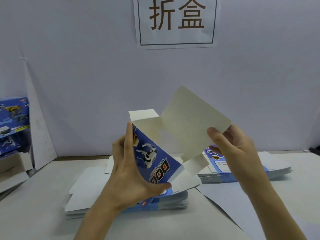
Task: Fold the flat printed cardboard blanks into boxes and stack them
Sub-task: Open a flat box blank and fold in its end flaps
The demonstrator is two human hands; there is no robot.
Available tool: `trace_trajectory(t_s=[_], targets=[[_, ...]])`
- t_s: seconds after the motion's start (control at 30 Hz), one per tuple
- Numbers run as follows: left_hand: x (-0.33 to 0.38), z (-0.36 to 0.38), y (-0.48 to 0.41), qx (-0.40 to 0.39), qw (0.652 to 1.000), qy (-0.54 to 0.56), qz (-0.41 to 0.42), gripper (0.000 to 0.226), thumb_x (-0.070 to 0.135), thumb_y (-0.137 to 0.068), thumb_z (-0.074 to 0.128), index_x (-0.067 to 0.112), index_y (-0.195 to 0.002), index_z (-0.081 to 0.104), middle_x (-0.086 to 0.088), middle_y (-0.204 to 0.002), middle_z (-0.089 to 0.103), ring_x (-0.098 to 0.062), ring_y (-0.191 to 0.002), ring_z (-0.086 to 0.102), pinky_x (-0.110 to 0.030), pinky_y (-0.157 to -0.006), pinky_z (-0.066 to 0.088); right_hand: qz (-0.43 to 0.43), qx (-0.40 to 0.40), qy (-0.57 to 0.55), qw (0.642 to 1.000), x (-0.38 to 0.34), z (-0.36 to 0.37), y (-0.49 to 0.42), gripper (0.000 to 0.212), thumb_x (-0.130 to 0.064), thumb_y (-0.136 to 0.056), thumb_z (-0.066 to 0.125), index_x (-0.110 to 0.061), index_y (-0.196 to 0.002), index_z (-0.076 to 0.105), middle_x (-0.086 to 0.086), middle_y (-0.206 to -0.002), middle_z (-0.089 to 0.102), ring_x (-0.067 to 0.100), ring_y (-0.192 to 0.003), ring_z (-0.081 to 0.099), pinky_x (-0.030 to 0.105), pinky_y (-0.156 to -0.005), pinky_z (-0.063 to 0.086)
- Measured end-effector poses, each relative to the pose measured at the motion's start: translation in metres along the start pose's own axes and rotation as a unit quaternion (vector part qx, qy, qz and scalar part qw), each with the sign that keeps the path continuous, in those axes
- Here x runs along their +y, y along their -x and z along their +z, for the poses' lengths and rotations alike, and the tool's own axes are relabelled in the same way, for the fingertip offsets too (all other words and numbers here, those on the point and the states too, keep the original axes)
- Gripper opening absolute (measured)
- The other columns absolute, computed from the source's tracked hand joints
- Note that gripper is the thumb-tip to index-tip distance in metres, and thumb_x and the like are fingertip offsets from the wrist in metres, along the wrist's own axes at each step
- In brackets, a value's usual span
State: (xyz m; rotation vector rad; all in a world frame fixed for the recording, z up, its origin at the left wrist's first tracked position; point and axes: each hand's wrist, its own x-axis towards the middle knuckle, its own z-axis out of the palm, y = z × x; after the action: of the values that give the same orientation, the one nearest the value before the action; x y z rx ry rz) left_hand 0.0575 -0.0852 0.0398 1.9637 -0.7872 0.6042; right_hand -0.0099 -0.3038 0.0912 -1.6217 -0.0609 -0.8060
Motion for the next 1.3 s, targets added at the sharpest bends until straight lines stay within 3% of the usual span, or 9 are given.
trace_trajectory(t_s=[0.23,0.4,0.53,0.63,0.8,0.9,1.03,1.17,1.3], targets=[[-0.015,0.000,0.002,-0.060,0.998,0.016,0.009,0.144,0.054,-0.040,0.089,0.064,-0.135,-0.018,0.034,-0.131,0.016,0.012,-0.125,0.031,0.004,-0.081,0.037,0.033,0.009,-0.114,0.993,0.017,0.006,-0.003,0.016,-0.020,-0.091,0.058,-0.019,-0.082,0.072,-0.005,-0.075,0.074,0.008,-0.064,0.068,0.016,-0.055,0.052],[-0.018,0.011,0.006,-0.076,0.997,0.012,0.009,0.133,0.059,-0.047,0.085,0.062,-0.137,-0.013,0.023,-0.140,0.019,0.007,-0.129,0.030,0.004,-0.082,0.038,0.322,0.058,-0.268,0.906,0.059,0.017,-0.009,0.014,-0.017,-0.090,0.059,-0.011,-0.102,0.063,0.008,-0.090,0.067,0.021,-0.075,0.062,0.035,-0.068,0.050],[-0.019,0.012,0.006,-0.076,0.997,0.006,0.021,0.130,0.059,-0.050,0.083,0.061,-0.138,-0.012,0.016,-0.144,0.019,0.003,-0.131,0.031,-0.004,-0.089,0.043,0.482,-0.085,-0.218,0.844,0.069,0.023,0.003,0.016,-0.014,-0.086,0.062,-0.006,-0.099,0.066,0.018,-0.094,0.069,0.032,-0.089,0.065,0.038,-0.084,0.051],[-0.021,0.006,0.007,-0.074,0.997,0.015,0.015,0.130,0.057,-0.049,0.084,0.059,-0.139,-0.010,0.017,-0.144,0.018,-0.003,-0.134,0.031,-0.015,-0.094,0.048,0.448,-0.075,-0.238,0.858,0.069,0.023,0.000,0.031,-0.017,-0.080,0.069,-0.005,-0.108,0.062,0.020,-0.105,0.070,0.033,-0.104,0.064,0.046,-0.103,0.044],[-0.020,0.002,0.007,-0.086,0.996,0.020,0.011,0.131,0.054,-0.050,0.085,0.063,-0.136,-0.012,0.020,-0.143,0.016,-0.004,-0.136,0.030,-0.025,-0.095,0.051,0.308,0.009,-0.346,0.886,0.059,0.011,-0.014,0.033,-0.022,-0.075,0.071,-0.011,-0.105,0.062,0.006,-0.081,0.074,0.020,-0.068,0.072,0.032,-0.055,0.057],[-0.019,0.005,0.007,-0.094,0.995,0.000,0.021,0.132,0.058,-0.050,0.083,0.063,-0.136,-0.016,0.023,-0.144,0.013,0.002,-0.135,0.026,-0.013,-0.092,0.047,0.360,-0.013,-0.306,0.881,0.063,0.021,-0.007,0.041,-0.029,-0.069,0.075,-0.011,-0.105,0.064,0.008,-0.083,0.075,0.024,-0.071,0.072,0.036,-0.061,0.057],[-0.020,0.005,0.009,-0.100,0.995,-0.013,0.025,0.131,0.060,-0.049,0.081,0.067,-0.131,-0.020,0.031,-0.141,0.008,0.013,-0.128,0.027,-0.007,-0.090,0.044,0.463,-0.116,-0.320,0.818,0.061,0.029,0.004,0.042,-0.019,-0.067,0.077,-0.004,-0.106,0.069,0.019,-0.101,0.072,0.035,-0.083,0.071,0.043,-0.067,0.058],[-0.016,0.002,0.011,-0.102,0.995,-0.012,0.009,0.131,0.060,-0.048,0.082,0.069,-0.129,-0.021,0.031,-0.142,0.006,0.008,-0.131,0.026,-0.029,-0.098,0.049,0.340,-0.025,-0.292,0.894,0.059,0.020,-0.005,0.045,-0.018,-0.072,0.073,-0.003,-0.112,0.062,0.011,-0.084,0.073,0.023,-0.068,0.071,0.033,-0.054,0.056],[-0.011,0.005,0.010,-0.111,0.993,-0.032,0.027,0.128,0.064,-0.049,0.078,0.069,-0.128,-0.022,0.043,-0.135,-0.002,0.023,-0.125,0.016,-0.011,-0.090,0.044,0.158,0.037,-0.241,0.957,0.057,0.011,-0.008,0.035,-0.008,-0.085,0.065,-0.013,-0.119,0.060,0.004,-0.097,0.074,0.021,-0.086,0.071,0.027,-0.058,0.056]])
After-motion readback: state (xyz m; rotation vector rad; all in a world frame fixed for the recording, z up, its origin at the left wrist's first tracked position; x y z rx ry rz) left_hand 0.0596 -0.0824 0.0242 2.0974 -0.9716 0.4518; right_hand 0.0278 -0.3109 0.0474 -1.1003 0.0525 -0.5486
